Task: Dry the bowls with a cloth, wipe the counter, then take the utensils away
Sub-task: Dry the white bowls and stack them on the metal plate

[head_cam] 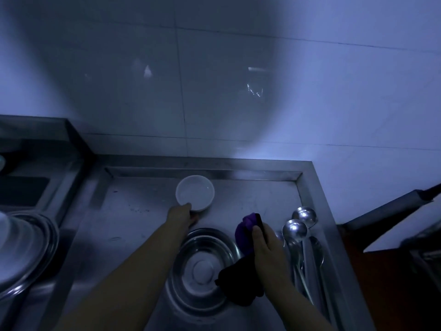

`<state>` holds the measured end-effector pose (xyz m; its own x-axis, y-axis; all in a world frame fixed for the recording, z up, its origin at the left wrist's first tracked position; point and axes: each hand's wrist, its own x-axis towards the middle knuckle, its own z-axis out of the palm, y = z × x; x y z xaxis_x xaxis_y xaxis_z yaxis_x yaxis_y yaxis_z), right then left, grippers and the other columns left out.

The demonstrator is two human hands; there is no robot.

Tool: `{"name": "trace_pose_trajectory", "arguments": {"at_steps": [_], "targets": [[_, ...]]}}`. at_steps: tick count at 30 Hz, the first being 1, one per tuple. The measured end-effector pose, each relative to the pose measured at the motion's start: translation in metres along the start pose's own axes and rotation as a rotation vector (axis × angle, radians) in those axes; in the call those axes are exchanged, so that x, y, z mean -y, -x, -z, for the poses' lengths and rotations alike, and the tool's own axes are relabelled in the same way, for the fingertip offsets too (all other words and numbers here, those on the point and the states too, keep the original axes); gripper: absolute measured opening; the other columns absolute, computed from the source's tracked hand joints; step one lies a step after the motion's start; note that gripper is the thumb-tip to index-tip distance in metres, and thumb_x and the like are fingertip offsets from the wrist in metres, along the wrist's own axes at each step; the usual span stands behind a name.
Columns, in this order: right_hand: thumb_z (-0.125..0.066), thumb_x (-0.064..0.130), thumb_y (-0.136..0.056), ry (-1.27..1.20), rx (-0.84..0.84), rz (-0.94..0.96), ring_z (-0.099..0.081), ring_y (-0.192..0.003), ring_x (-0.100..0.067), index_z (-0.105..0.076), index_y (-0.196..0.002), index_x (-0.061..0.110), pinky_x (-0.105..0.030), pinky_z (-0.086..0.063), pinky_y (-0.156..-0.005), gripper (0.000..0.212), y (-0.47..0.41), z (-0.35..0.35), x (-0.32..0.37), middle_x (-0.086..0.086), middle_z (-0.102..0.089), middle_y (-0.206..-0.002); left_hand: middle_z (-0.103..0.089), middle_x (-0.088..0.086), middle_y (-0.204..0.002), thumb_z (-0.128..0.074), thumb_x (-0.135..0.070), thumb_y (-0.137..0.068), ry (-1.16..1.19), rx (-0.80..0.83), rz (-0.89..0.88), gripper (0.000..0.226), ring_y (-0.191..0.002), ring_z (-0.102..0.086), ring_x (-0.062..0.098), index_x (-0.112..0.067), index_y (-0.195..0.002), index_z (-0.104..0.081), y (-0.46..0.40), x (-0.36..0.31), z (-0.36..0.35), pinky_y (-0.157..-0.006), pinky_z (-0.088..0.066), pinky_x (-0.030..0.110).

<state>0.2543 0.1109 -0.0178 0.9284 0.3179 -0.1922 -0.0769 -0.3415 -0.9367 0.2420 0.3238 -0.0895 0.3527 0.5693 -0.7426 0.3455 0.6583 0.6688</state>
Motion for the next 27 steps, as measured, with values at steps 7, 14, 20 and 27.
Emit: {"name": "trace_pose_trajectory", "arguments": {"at_steps": [7, 14, 20, 27], "targets": [[-0.047, 0.015, -0.097, 0.003, 0.052, 0.012, -0.051, -0.061, 0.009, -0.059, -0.081, 0.023, -0.006, -0.038, -0.056, 0.022, -0.003, 0.010, -0.009, 0.006, -0.059, -0.073, -0.057, 0.019, -0.071, -0.055, 0.004, -0.085, 0.149, 0.020, 0.038, 0.015, -0.059, -0.054, 0.026, 0.007, -0.098, -0.050, 0.011, -0.003, 0.013, -0.041, -0.052, 0.025], [-0.045, 0.020, -0.099, 0.022, 0.110, 0.025, -0.056, -0.078, -0.010, -0.062, -0.096, 0.014, -0.014, -0.040, -0.064, 0.018, 0.014, -0.001, 0.002, 0.002, -0.063, -0.084, -0.063, 0.012, -0.089, -0.062, 0.002, -0.081, -0.051, 0.130, -0.215, 0.021, -0.074, -0.061, 0.021, -0.002, -0.102, -0.059, 0.062, -0.028, 0.086, -0.055, -0.053, 0.022], [-0.046, 0.018, -0.098, 0.003, 0.099, 0.104, -0.056, -0.076, -0.010, -0.060, -0.088, 0.022, -0.012, -0.040, -0.062, 0.018, 0.049, -0.022, 0.024, 0.005, -0.063, -0.080, -0.059, -0.012, -0.084, -0.081, -0.020, -0.064, -0.754, -0.033, -0.731, 0.040, -0.072, -0.057, 0.003, -0.031, -0.092, -0.055, 0.143, -0.051, 0.153, -0.054, -0.039, 0.016], [-0.045, 0.017, -0.099, -0.009, 0.142, 0.175, -0.055, -0.065, 0.001, -0.059, -0.084, 0.024, -0.010, -0.039, -0.057, 0.022, 0.118, -0.043, 0.045, 0.006, -0.061, -0.075, -0.052, -0.009, -0.093, -0.080, -0.042, -0.061, -1.121, -0.156, -1.212, 0.051, -0.085, -0.046, 0.009, -0.021, -0.102, -0.059, 0.219, -0.054, 0.211, -0.067, -0.034, 0.023]]}}
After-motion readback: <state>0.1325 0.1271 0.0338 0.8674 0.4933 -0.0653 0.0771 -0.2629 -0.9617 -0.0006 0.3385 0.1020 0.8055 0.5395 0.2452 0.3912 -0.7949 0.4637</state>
